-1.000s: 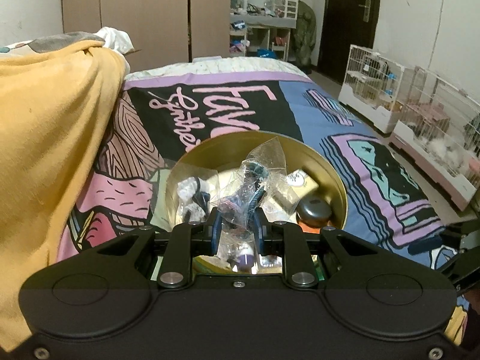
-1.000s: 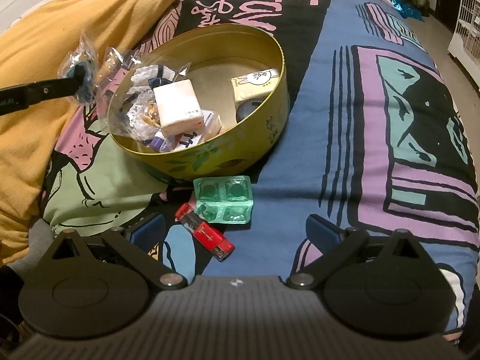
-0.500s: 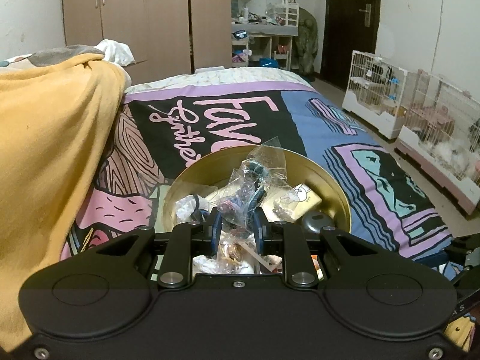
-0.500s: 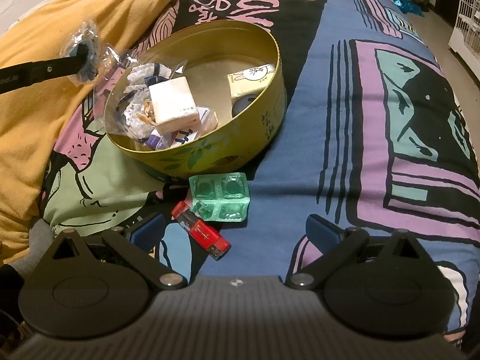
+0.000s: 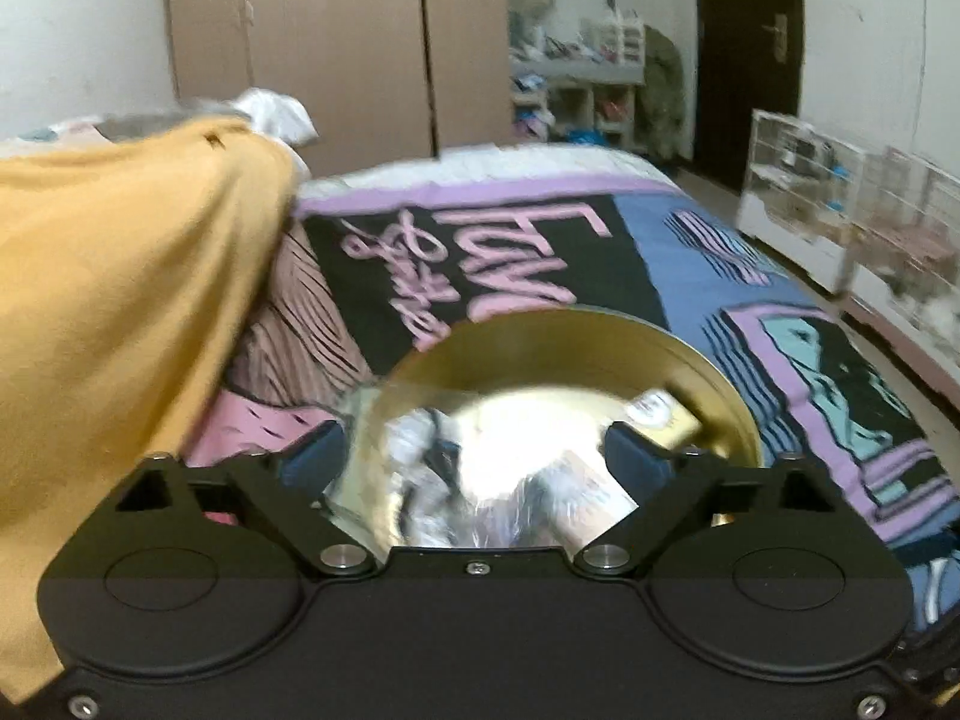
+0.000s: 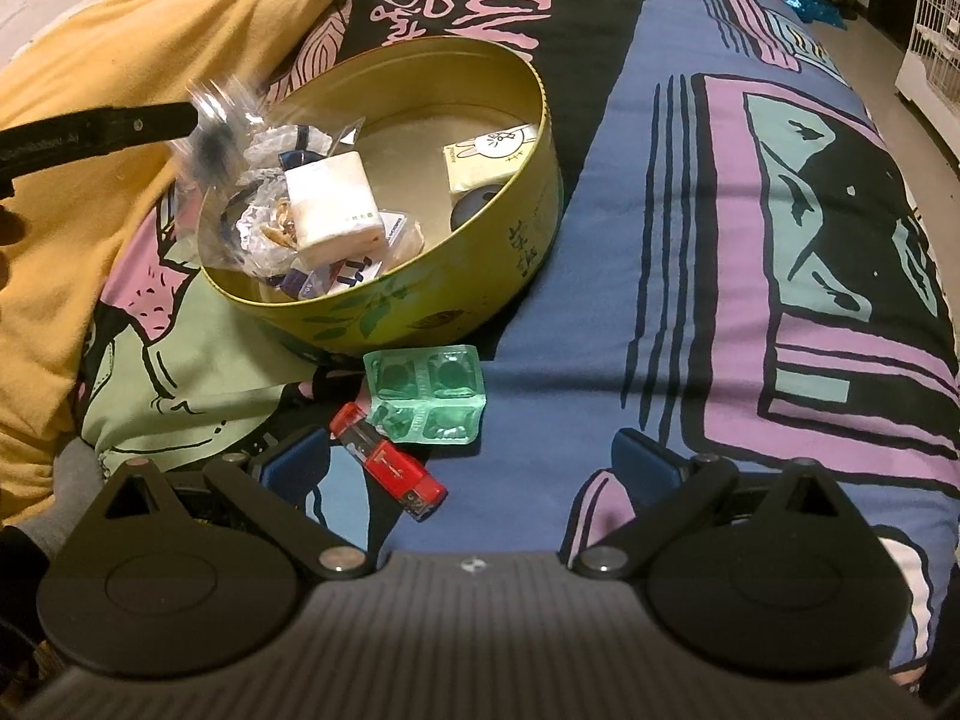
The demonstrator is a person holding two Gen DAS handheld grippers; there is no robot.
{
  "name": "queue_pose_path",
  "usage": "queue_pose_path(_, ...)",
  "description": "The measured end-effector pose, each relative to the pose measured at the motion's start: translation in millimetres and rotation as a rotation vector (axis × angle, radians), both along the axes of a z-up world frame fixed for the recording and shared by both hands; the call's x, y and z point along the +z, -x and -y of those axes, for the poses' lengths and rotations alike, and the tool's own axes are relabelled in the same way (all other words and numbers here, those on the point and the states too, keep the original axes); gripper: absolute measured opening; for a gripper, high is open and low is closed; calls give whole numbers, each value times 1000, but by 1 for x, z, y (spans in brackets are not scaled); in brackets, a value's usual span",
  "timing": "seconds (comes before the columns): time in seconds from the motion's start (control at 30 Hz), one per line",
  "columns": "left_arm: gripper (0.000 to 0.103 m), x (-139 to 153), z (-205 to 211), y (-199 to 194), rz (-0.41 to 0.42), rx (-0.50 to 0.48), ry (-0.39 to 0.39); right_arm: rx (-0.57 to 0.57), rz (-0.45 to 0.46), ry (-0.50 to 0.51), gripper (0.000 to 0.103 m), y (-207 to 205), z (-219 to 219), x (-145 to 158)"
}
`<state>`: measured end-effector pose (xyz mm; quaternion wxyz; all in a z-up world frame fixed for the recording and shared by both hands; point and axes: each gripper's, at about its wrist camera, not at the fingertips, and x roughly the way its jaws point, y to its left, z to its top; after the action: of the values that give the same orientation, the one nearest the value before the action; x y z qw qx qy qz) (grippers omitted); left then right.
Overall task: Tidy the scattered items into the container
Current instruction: 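Grasp the green blister pack with the right tool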
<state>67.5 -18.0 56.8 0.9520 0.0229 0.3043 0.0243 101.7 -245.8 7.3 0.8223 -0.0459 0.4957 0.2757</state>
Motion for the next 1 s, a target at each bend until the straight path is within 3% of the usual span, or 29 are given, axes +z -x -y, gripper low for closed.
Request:
queue_pose_path(0.6,97,-6,-17,11,-66,-10,63,3,-23,7,103,-12,-36,-18)
queue_pose_path(1.0,102,-9,-23,15,-86,6,80,23,-19,78,103,-20,-76,-38)
